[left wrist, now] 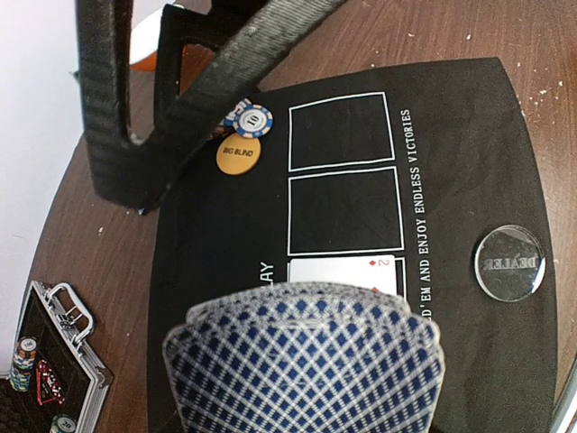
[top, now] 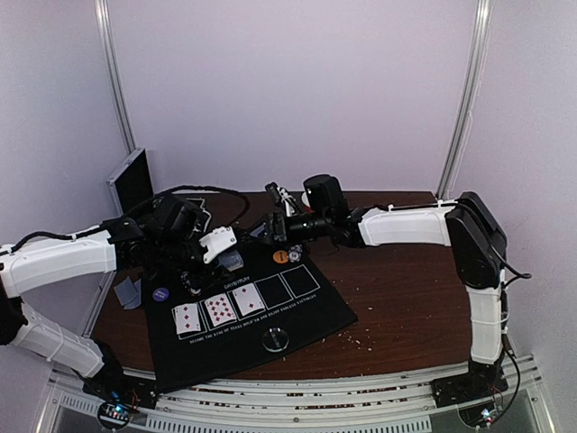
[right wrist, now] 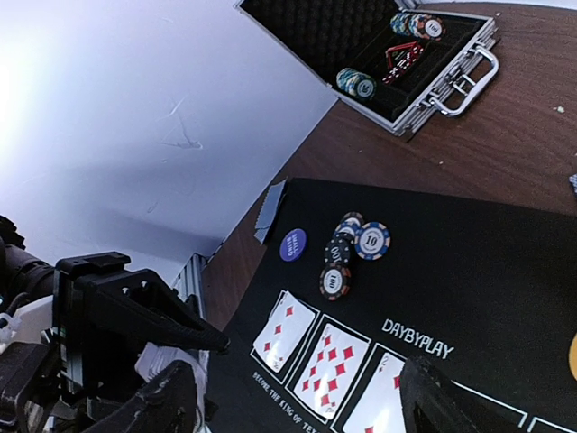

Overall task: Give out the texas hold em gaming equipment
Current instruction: Pick up the poker card from the face-down deck piles.

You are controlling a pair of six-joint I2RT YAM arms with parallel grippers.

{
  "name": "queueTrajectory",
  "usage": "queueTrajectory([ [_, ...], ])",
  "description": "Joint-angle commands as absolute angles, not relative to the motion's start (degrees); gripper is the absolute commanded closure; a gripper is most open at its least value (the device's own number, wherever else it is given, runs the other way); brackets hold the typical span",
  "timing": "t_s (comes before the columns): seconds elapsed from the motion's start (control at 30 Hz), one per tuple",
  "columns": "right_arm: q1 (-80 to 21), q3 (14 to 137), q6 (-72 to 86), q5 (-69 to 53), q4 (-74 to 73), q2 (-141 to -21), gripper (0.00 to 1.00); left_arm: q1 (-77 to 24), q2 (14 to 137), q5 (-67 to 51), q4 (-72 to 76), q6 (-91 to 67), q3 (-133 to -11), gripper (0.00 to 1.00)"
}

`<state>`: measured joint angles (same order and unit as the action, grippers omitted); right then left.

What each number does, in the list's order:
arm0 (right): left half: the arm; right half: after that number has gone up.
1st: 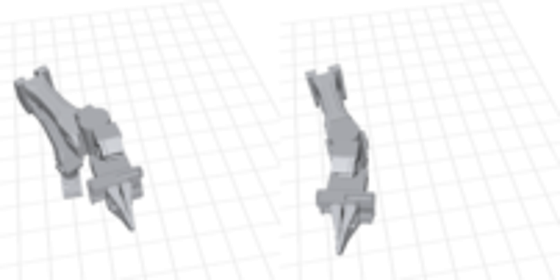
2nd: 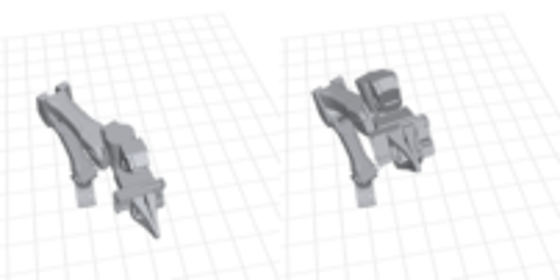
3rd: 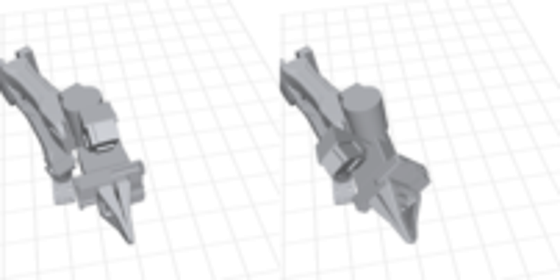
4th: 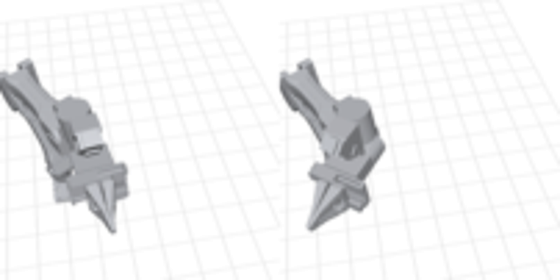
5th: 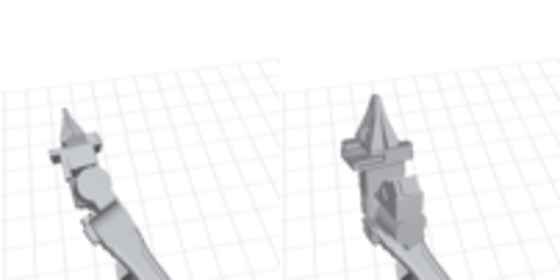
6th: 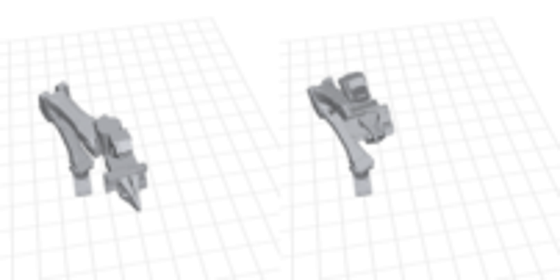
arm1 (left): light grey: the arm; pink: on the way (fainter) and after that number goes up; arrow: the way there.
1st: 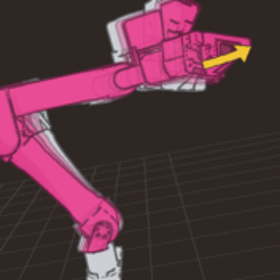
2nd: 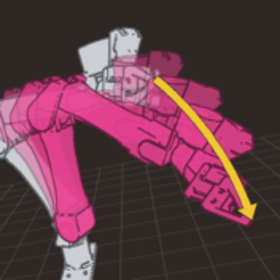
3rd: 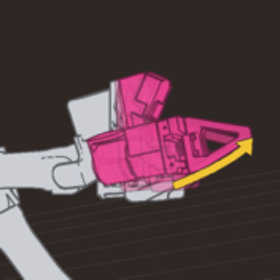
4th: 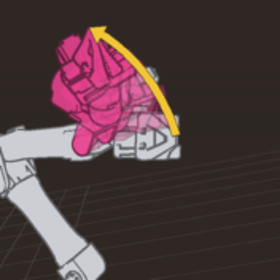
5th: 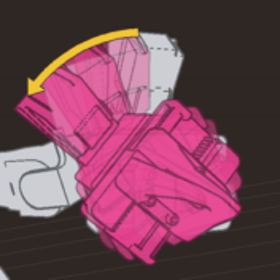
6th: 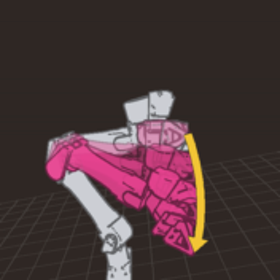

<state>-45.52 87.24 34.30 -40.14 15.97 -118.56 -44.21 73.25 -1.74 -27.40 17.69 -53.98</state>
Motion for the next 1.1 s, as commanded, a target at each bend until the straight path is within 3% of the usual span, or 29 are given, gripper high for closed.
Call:
queueTrajectory([
  [0.0, -46.8, 89.5, 39.2, -46.6, 21.6, -119.4, 0.20, -44.1, 73.0, -0.4, -25.1, 18.6, -54.2, 0.52],
  [0.3, -48.5, 86.5, 41.0, -48.8, 27.6, -119.8, 0.19, -44.1, 73.9, 1.4, -25.3, 18.3, -54.5, 0.52],
  [0.53, -50.4, 91.6, 31.9, -44.0, 15.0, -122.0, 0.19, -44.1, 73.5, 2.3, -25.2, 18.2, -54.8, 0.53],
  [0.73, -50.7, 92.9, 30.9, -43.4, 13.6, -123.5, 0.21, -44.2, 73.5, 2.5, -25.2, 17.9, -54.6, 0.53],
  [1.07, -50.6, 94.8, 26.0, -38.7, 5.0, -122.3, 0.43, -44.1, 73.7, 3.2, -25.2, 17.9, -54.6, 0.55],
])
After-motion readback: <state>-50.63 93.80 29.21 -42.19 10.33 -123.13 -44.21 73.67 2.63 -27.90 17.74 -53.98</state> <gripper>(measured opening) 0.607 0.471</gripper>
